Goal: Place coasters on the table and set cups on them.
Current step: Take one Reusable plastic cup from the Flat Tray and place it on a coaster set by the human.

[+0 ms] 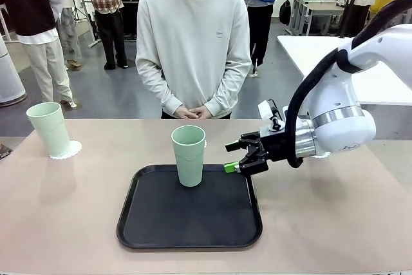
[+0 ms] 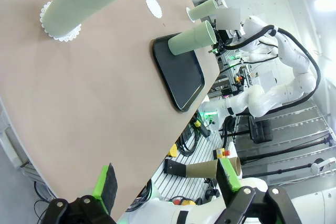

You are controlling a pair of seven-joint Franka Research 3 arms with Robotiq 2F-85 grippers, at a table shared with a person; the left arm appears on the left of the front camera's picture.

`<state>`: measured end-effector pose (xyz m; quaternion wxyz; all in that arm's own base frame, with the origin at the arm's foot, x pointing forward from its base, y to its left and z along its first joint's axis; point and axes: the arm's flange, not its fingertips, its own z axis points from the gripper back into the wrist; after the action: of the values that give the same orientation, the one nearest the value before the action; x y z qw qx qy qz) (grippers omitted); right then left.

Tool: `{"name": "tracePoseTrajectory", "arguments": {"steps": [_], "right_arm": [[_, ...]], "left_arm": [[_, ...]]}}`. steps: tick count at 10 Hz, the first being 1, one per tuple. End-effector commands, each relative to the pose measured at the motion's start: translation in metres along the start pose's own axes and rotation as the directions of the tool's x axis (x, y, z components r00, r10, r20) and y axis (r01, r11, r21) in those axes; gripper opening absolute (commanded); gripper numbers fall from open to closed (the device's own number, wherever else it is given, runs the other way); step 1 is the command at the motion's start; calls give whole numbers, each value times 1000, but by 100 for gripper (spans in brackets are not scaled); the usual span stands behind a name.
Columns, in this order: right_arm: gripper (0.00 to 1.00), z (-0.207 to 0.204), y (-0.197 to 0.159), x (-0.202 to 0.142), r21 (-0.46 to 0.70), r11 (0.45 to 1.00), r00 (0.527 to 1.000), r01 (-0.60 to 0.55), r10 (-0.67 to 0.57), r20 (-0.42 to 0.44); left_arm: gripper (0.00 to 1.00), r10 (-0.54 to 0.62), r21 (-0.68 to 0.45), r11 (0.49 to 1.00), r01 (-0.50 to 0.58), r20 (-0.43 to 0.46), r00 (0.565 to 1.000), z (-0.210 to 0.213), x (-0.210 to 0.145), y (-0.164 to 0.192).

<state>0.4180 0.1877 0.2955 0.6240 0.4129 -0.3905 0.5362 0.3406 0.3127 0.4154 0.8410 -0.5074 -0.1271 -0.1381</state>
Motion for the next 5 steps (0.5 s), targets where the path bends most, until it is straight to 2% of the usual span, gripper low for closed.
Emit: {"name": "tracePoseTrajectory", "arguments": {"steps": [1, 4, 5], "right_arm": [[100, 3, 2, -1, 22, 997, 997, -67, 66, 39], [100, 1, 0, 2, 13, 999, 999, -35, 34, 19], [100, -11, -9, -4, -22, 1000, 998, 13, -11, 66]], "left_arm": [[100, -5, 2, 1000, 5, 3, 1000, 1, -1, -2], [100, -5, 2, 1000, 5, 3, 1000, 1, -1, -2], [100, -5, 2, 1000, 5, 3, 1000, 1, -1, -2]]}}
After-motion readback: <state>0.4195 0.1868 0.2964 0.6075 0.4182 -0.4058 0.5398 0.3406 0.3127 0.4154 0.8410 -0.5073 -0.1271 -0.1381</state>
